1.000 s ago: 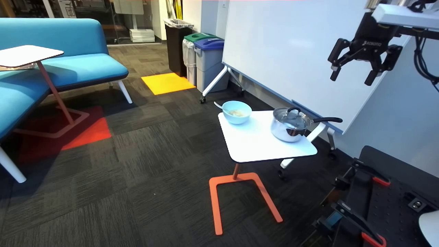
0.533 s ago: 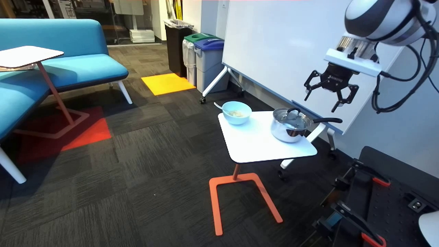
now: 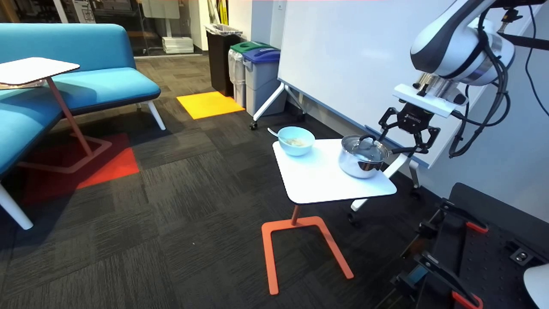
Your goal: Push the silver pot backwards
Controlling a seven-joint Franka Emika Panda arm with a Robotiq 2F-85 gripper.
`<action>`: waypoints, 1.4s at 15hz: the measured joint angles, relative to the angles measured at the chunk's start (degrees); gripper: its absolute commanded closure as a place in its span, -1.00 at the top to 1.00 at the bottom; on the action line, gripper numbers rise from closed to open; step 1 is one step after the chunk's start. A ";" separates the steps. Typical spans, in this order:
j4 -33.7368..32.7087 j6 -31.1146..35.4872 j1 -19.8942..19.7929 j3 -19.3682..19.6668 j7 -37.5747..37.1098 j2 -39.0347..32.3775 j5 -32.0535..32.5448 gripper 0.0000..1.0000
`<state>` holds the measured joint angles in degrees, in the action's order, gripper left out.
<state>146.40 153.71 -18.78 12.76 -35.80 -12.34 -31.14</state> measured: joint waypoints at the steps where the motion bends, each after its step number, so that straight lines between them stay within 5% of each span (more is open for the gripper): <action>1: -0.01 0.00 0.04 0.06 -0.04 -0.01 0.00 1.00; 5: -0.07 -0.02 -0.68 2.59 -2.22 -1.66 -2.94 1.00; 7: -0.43 -0.10 -2.65 3.54 -1.45 -3.59 -8.12 0.45; 16: -8.18 -6.58 -10.07 3.75 5.52 -14.83 -39.78 -0.93; 21: -11.96 -10.33 -10.12 4.66 6.12 -21.22 -48.16 -1.00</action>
<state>134.44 143.38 -28.90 17.42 -29.68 -33.56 -79.30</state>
